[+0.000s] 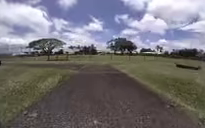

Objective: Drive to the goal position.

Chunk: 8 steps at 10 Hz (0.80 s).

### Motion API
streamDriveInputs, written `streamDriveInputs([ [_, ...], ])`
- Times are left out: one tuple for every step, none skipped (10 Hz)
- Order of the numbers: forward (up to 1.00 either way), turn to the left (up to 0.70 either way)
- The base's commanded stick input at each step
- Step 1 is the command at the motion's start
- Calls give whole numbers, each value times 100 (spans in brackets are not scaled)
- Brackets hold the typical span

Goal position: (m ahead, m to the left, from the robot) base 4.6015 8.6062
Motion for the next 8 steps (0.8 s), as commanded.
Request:
streamDriveInputs([
  [70, 0],
  [70, 0],
  [70, 0],
  [70, 1],
  [70, 2],
  [70, 2],
  [70, 0],
  [70, 1],
])
